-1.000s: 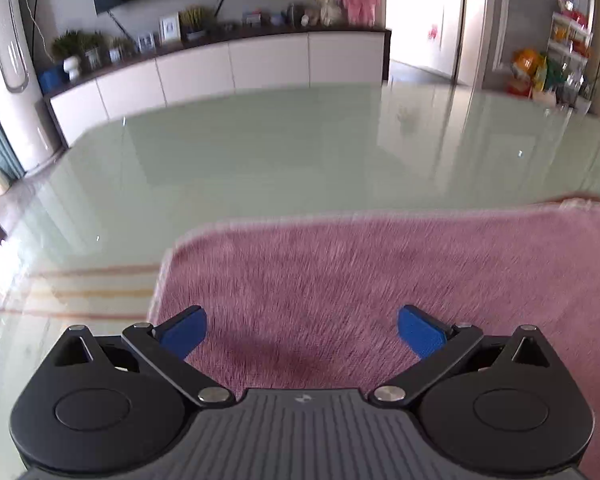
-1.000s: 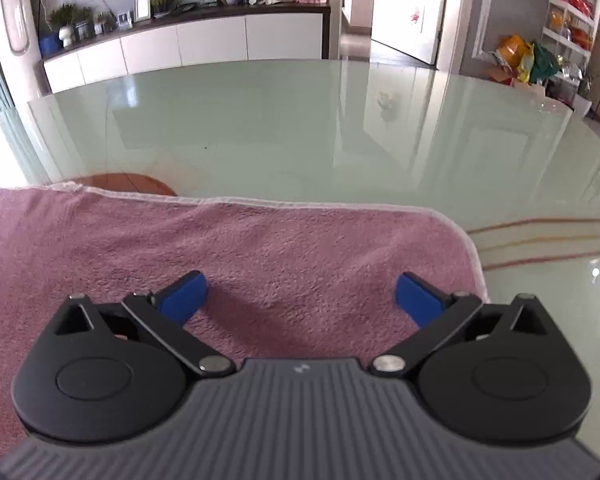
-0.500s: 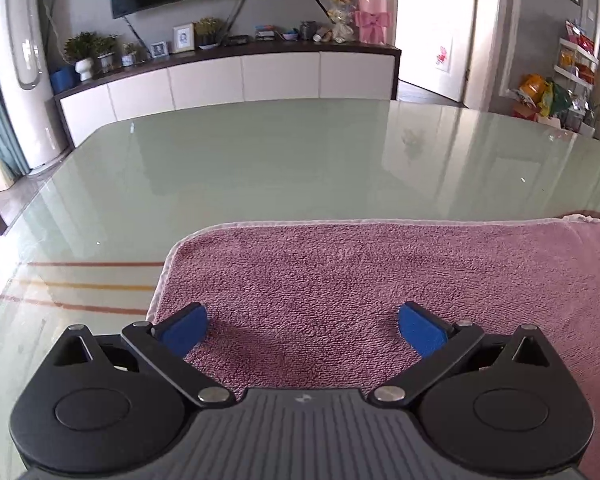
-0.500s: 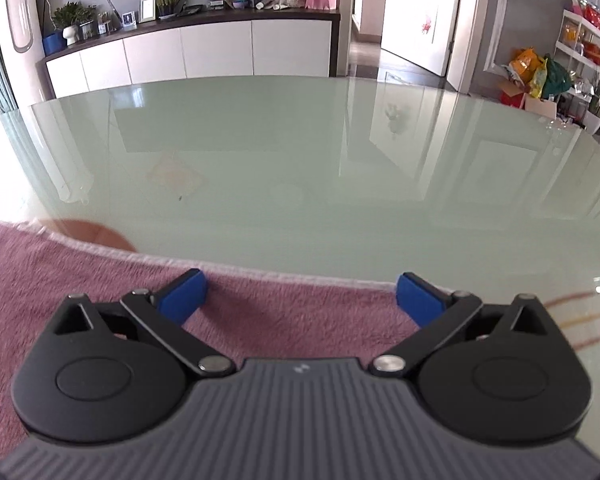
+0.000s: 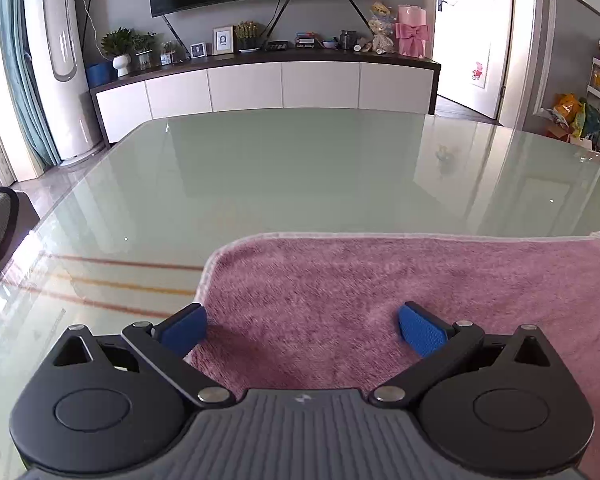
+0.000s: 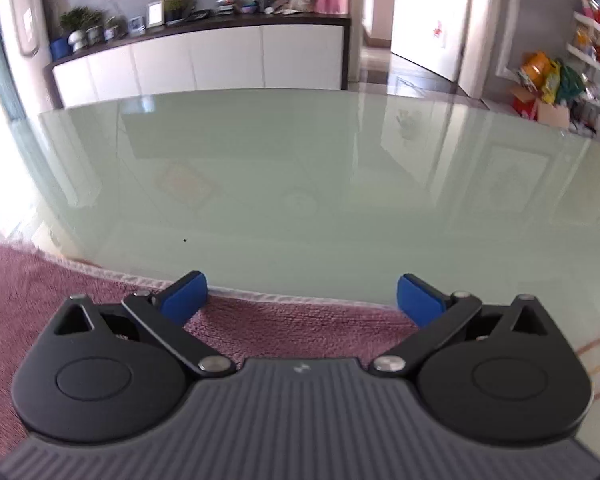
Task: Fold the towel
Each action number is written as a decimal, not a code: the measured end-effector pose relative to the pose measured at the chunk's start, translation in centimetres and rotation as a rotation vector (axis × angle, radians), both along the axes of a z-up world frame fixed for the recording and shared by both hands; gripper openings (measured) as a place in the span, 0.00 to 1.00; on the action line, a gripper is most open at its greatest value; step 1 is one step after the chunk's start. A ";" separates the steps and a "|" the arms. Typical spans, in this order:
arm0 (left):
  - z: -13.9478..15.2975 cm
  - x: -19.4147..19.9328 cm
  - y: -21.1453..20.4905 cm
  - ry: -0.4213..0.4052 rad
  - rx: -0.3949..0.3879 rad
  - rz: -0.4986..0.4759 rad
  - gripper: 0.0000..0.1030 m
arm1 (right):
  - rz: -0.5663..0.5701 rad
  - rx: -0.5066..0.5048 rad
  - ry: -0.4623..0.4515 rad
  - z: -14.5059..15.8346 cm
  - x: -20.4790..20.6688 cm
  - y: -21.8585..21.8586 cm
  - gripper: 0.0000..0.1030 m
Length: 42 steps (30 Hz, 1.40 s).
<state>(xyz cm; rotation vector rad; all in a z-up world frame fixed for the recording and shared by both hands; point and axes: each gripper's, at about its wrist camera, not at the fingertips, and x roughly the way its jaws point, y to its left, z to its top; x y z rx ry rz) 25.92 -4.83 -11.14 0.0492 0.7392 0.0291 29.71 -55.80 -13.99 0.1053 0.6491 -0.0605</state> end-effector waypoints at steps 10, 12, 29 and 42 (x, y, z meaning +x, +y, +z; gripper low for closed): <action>2.4 -1.6 -4.7 -0.007 -0.025 -0.084 0.99 | 0.107 0.009 -0.049 0.0 -6.3 6.7 1.00; 2.8 -3.4 -6.7 -0.018 -0.071 -0.142 1.00 | 0.136 -0.035 -0.001 -0.7 -7.1 8.6 1.00; 2.0 -9.9 -2.3 0.013 -0.024 -0.064 0.99 | -0.040 0.146 -0.032 0.5 -16.2 -0.3 1.00; 0.5 -15.0 -1.4 0.018 -0.041 -0.137 1.00 | 0.196 0.001 0.027 -0.8 -18.9 7.3 1.00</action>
